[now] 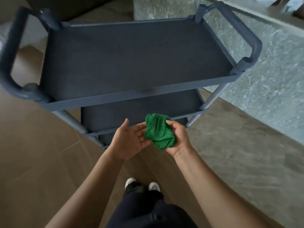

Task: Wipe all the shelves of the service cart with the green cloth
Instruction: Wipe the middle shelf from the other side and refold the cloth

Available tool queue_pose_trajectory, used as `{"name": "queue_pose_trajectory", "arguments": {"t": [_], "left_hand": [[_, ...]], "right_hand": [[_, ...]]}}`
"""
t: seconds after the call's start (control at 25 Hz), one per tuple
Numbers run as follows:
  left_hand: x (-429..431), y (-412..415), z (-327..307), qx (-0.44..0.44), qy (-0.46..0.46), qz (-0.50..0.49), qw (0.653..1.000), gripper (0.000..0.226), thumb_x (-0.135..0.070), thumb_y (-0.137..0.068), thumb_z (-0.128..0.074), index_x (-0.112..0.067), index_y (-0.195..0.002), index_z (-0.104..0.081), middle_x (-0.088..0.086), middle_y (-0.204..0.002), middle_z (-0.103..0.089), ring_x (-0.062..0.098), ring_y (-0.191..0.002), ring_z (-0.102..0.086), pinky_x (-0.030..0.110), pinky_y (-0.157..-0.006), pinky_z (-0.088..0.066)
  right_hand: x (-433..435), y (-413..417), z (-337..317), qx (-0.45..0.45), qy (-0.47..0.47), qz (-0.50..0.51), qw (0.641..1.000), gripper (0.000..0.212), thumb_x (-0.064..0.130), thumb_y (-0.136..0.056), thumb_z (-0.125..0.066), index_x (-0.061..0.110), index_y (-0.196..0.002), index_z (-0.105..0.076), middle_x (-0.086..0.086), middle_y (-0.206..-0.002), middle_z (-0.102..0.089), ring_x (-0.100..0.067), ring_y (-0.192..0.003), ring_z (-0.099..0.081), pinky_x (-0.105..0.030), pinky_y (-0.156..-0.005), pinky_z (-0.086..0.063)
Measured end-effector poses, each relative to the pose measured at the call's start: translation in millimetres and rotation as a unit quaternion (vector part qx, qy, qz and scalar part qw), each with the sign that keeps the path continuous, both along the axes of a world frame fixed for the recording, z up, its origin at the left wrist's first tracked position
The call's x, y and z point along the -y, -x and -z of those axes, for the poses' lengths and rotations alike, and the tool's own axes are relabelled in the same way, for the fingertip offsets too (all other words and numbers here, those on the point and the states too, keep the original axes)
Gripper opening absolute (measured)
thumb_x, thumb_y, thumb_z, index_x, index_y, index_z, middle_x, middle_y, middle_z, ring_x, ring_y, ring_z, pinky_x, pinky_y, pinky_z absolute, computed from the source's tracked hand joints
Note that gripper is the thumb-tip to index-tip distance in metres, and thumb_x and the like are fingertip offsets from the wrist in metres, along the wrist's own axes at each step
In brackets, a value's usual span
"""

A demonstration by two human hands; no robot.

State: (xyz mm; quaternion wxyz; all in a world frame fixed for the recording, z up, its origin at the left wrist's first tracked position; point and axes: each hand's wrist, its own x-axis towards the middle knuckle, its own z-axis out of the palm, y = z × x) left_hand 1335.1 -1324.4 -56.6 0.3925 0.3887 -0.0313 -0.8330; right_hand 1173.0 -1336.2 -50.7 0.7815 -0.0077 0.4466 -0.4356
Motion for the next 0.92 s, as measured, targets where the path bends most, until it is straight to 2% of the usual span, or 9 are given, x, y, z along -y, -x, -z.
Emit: {"name": "queue_pose_trajectory", "arguments": {"t": [0.08, 0.2, 0.36, 0.56, 0.68, 0.8, 0.92], "left_hand": [[0, -6, 1, 0.002, -0.008, -0.01, 1.0, 0.062, -0.055, -0.096, -0.029, -0.003, -0.113, -0.058, 0.015, -0.103, -0.071, 0.029, -0.089, -0.071, 0.038, -0.067, -0.058], [4, -12, 0, 0.048, -0.006, 0.004, 0.999, 0.04, -0.04, -0.091, -0.046, -0.006, -0.104, -0.062, 0.013, -0.095, -0.071, 0.025, -0.082, -0.071, 0.034, -0.067, -0.057], [18, -13, -3, 0.081, 0.011, 0.029, 0.996, 0.024, -0.025, -0.079, -0.058, -0.009, -0.089, -0.072, 0.011, -0.095, -0.072, 0.022, -0.081, -0.071, 0.033, -0.073, -0.058], [35, 18, -7, 0.105, 0.026, 0.064, 0.992, 0.023, -0.014, -0.09, -0.05, -0.003, -0.097, -0.07, 0.013, -0.097, -0.072, 0.022, -0.084, -0.071, 0.031, -0.07, -0.059], [44, 57, -5, 0.112, 0.019, 0.068, 0.991, 0.031, -0.011, -0.094, -0.047, 0.002, -0.12, -0.058, 0.016, -0.11, -0.067, 0.023, -0.092, -0.067, 0.033, -0.074, -0.059], [50, 104, 3, 0.127, 0.004, 0.058, 0.99, 0.039, -0.008, -0.094, -0.047, 0.005, -0.131, -0.049, 0.021, -0.123, -0.059, 0.025, -0.097, -0.063, 0.032, -0.078, -0.057], [57, 156, 13, 0.141, -0.015, 0.037, 0.989, 0.034, -0.005, -0.092, -0.052, 0.003, -0.125, -0.053, 0.022, -0.124, -0.059, 0.025, -0.093, -0.064, 0.029, -0.067, -0.059]], "right_hand": [[4, -8, 3, 0.003, 0.0, -0.017, 1.0, 0.036, 0.022, -0.091, -0.042, -0.002, -0.11, -0.061, -0.023, -0.098, -0.068, -0.034, -0.089, -0.065, -0.043, -0.079, -0.05], [9, -20, 4, 0.006, -0.007, -0.036, 0.999, 0.036, 0.022, -0.09, -0.043, -0.002, -0.11, -0.061, -0.023, -0.099, -0.068, -0.034, -0.089, -0.066, -0.042, -0.077, -0.051], [17, -22, 6, 0.014, -0.009, -0.025, 1.0, 0.043, 0.022, -0.09, -0.043, -0.003, -0.123, -0.056, -0.026, -0.121, -0.06, -0.038, -0.109, -0.059, -0.046, -0.084, -0.049], [22, 3, 5, 0.015, -0.011, 0.019, 1.0, 0.044, 0.022, -0.089, -0.044, -0.003, -0.124, -0.055, -0.025, -0.116, -0.062, -0.036, -0.096, -0.063, -0.042, -0.076, -0.053], [28, 40, 11, 0.015, -0.016, 0.033, 0.999, 0.044, 0.024, -0.091, -0.042, -0.003, -0.123, -0.056, -0.025, -0.118, -0.061, -0.036, -0.098, -0.062, -0.043, -0.08, -0.051], [35, 82, 20, -0.008, -0.02, 0.026, 0.999, 0.037, 0.025, -0.092, -0.041, -0.001, -0.108, -0.062, -0.022, -0.096, -0.069, -0.033, -0.085, -0.066, -0.041, -0.075, -0.053], [45, 129, 33, -0.041, -0.02, -0.002, 0.999, 0.034, 0.025, -0.092, -0.041, 0.001, -0.101, -0.064, -0.02, -0.088, -0.071, -0.032, -0.079, -0.068, -0.039, -0.072, -0.054]]}}
